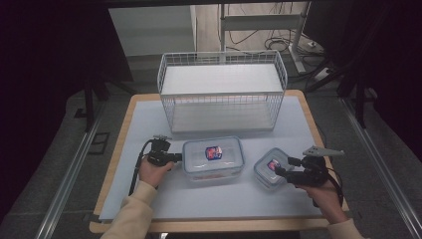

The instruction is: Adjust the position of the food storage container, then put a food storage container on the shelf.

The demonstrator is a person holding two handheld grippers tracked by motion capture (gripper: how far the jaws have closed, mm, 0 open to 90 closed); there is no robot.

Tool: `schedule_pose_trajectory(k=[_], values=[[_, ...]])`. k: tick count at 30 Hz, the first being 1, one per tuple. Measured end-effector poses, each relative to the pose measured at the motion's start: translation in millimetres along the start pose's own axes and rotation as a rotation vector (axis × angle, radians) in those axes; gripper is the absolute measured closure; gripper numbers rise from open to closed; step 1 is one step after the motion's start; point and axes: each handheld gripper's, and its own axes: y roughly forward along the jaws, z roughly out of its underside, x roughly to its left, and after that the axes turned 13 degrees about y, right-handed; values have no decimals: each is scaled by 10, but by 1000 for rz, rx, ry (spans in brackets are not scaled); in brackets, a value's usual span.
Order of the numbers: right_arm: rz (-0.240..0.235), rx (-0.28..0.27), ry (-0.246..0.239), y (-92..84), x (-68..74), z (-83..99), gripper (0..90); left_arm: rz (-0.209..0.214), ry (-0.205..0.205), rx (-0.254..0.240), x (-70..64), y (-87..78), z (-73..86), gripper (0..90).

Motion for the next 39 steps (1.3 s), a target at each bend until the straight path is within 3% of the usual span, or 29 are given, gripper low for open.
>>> schedule_pose_trajectory(k=[13, 18, 23, 27, 31, 32, 34, 36, 39], values=[[-7, 4, -4, 23, 32, 3, 249, 16, 10, -11, 23, 91, -114, 900], [-24, -2, 1, -7, 79, -2, 225, -3, 14, -46, 14, -104, -35, 900], [-38, -3, 2, -9, 112, -15, 218, -4, 23, -66, -21, -278, 52, 886], [-44, -6, 2, 7, 141, -37, 216, 5, 19, -109, -79, -408, 103, 855], [-40, -7, -36, 18, 185, -60, 212, 4, 18, -135, -123, -493, 121, 679], [-48, -3, -31, 25, 198, -67, 205, 7, 16, -142, -131, -515, 122, 496], [-51, 1, -28, 31, 205, -76, 197, 21, 3, -143, -144, -558, 128, 355], [-62, 3, -17, 42, 213, -93, 193, 38, -10, -155, -147, -582, 136, 264], [-78, 7, -7, 58, 224, -118, 189, 67, -29, -161, -153, -597, 133, 220]])
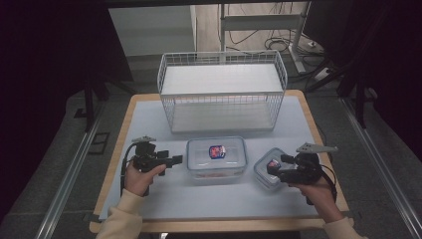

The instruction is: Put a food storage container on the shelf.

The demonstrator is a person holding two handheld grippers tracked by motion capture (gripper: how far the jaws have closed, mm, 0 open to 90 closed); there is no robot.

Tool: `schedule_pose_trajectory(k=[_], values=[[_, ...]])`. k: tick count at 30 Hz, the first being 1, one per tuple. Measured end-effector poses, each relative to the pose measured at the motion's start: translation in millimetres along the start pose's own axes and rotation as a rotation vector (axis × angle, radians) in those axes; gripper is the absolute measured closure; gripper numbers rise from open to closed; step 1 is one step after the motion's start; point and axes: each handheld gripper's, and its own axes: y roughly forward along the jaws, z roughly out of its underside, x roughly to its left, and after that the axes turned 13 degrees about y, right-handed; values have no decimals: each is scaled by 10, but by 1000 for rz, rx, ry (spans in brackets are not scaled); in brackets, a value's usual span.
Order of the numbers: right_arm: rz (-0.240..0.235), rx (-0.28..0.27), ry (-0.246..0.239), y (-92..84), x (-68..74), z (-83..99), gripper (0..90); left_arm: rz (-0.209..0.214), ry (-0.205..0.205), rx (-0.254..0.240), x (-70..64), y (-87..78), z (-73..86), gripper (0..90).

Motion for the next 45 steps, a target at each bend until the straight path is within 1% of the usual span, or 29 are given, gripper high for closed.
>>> schedule_pose_trajectory(k=[1, 2, 3, 6, 7, 8, 9, 10, 11, 12, 13, 14, 15, 16, 17, 19, 23, 24, 25, 26, 27, 29, 32, 34, 40, 42, 43, 44, 45], values=[[-16, 9, 13, 36, 15, -33, 185, 15, -2, 5, 2, -1, -4, 172], [-16, 9, 13, 36, 15, -33, 185, 24, -3, 7, 1, -1, -7, 172], [-23, 25, 21, 92, 45, -72, 171, 38, -16, 0, -17, 18, -16, 157], [-45, 45, 30, 198, 119, -172, 159, 65, -26, 9, -36, 71, -24, 144], [-53, 61, 33, 248, 151, -222, 150, 74, -33, 12, -44, 98, -27, 141], [-59, 80, 36, 306, 187, -275, 144, 74, -33, 12, -44, 98, -27, 141], [-59, 80, 36, 306, 187, -275, 144, 79, -33, 17, -50, 123, -29, 141], [-66, 101, 35, 366, 221, -326, 140, 82, -33, 23, -55, 154, -32, 141], [-79, 155, 43, 516, 285, -427, 128, 90, -31, 34, -58, 194, -34, 140], [-79, 155, 43, 516, 285, -427, 128, 90, -31, 34, -58, 194, -34, 140], [-76, 201, 58, 656, 306, -491, 122, 97, -36, 38, -56, 221, -35, 139], [-76, 201, 58, 656, 306, -491, 122, 102, -41, 37, -49, 243, -35, 139], [-71, 237, 93, 785, 288, -536, 122, 108, -48, 37, -40, 262, -37, 140], [-71, 237, 93, 785, 288, -536, 122, 111, -52, 38, -34, 276, -40, 140], [-71, 246, 106, 828, 275, -549, 122, 117, -58, 38, -21, 299, -42, 141], [-50, 266, 146, 951, 233, -590, 121, 119, -66, 42, 8, 348, -49, 142], [-37, 274, 162, 1014, 207, -610, 131, 134, -80, 46, 41, 389, -47, 143], [-24, 290, 172, 1062, 199, -614, 131, 131, -84, 47, 49, 405, -45, 144], [-21, 294, 173, 1080, 194, -614, 133, 131, -87, 48, 53, 410, -43, 145], [-21, 294, 173, 1080, 194, -614, 133, 131, -87, 48, 53, 410, -43, 145], [-20, 310, 188, 1128, 177, -612, 136, 138, -96, 48, 65, 421, -40, 146], [-19, 315, 192, 1142, 175, -610, 136, 139, -100, 46, 75, 428, -39, 146], [-19, 343, 212, 1206, 152, -597, 142, 152, -121, 43, 101, 470, -31, 153], [-19, 356, 218, 1228, 143, -591, 147, 159, -125, 52, 103, 494, -27, 155], [-33, 376, 233, 1268, 138, -575, 158, 173, -130, 61, 117, 529, -10, 177], [-63, 389, 259, 1291, 129, -556, 172, 186, -136, 63, 113, 552, -4, 202], [-66, 389, 263, 1297, 132, -551, 168, 195, -134, 66, 111, 560, -4, 212], [-68, 390, 267, 1301, 133, -548, 168, 195, -134, 66, 111, 560, -4, 226], [-68, 390, 270, 1300, 132, -547, 175, 217, -136, 66, 101, 579, -3, 245]])
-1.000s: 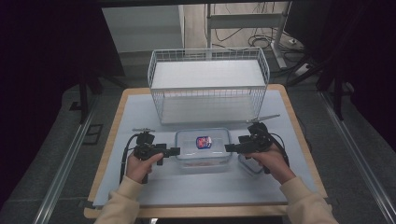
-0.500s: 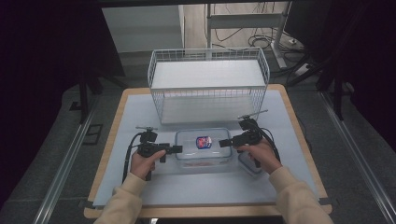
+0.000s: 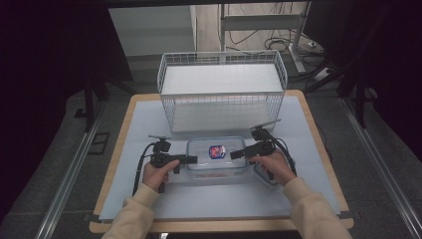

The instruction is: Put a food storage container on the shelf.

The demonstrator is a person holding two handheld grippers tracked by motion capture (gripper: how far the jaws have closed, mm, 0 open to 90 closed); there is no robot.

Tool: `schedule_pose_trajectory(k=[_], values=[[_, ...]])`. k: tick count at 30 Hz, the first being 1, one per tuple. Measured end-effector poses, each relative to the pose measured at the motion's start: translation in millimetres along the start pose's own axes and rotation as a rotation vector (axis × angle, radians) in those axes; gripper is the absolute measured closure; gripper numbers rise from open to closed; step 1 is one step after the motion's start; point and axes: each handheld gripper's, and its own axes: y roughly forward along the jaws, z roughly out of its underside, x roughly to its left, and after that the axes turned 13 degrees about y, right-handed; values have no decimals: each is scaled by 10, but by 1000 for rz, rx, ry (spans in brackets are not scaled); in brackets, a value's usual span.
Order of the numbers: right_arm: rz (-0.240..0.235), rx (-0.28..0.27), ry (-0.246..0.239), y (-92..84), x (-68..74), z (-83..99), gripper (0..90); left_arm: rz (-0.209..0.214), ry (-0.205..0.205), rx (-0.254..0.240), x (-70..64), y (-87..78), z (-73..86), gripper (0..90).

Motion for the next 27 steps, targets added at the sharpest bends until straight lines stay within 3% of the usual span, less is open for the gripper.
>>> schedule_pose_trajectory(k=[3, 6, 10, 20, 27], values=[[-12, -1, 14, -12, -24, 2, 199, 12, -6, 2, -9, 17, -1, 275], [-55, -19, 51, -48, -93, 24, 257, 10, -22, -6, -14, 14, 5, 294], [-62, -26, 54, -82, -96, 37, 294, -13, -22, -18, -62, -5, 1, 314], [-64, -78, 35, -189, -34, 128, 380, -39, -16, -77, -150, -101, 58, 419], [-70, -119, 1, -251, 5, 173, 426, -72, 21, -108, -216, -154, 53, 459]])
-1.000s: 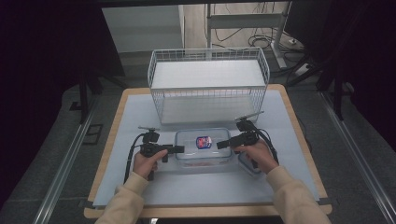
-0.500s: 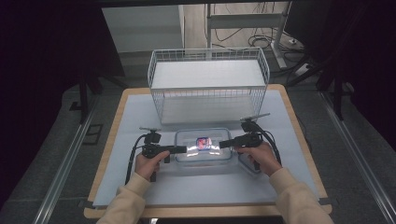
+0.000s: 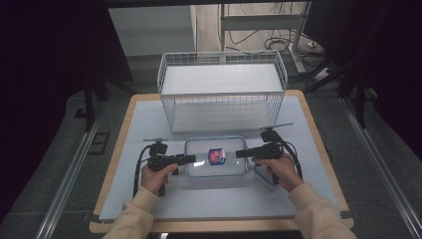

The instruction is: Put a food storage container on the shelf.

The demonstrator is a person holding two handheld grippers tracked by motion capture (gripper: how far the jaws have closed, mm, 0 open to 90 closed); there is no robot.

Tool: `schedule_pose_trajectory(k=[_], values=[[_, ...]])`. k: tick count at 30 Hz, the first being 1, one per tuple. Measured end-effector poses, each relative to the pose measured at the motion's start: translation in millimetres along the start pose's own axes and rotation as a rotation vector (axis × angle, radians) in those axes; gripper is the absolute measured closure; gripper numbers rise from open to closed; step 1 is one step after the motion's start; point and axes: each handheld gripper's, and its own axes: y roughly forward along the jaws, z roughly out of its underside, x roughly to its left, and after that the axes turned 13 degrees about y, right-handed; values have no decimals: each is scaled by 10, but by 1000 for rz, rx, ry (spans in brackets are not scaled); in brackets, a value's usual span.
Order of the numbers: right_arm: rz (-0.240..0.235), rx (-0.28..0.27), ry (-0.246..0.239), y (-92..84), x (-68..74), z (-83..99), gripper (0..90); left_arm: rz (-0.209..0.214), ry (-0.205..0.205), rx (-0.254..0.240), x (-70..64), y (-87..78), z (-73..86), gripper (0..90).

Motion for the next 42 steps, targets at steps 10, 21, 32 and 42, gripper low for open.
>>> schedule_pose_trajectory(k=[10, 21, 32, 42], values=[[-31, -48, -25, -56, 16, 49, 435, -28, 44, -37, -89, -79, -51, 467], [-42, -122, -104, -261, 151, 46, 444, -27, 108, -66, -230, -150, -155, 467], [-49, -174, -153, -415, 285, 4, 452, -23, 140, -104, -303, -225, -275, 467], [-51, -212, -186, -542, 399, -43, 458, -20, 158, -129, -373, -281, -389, 466]])
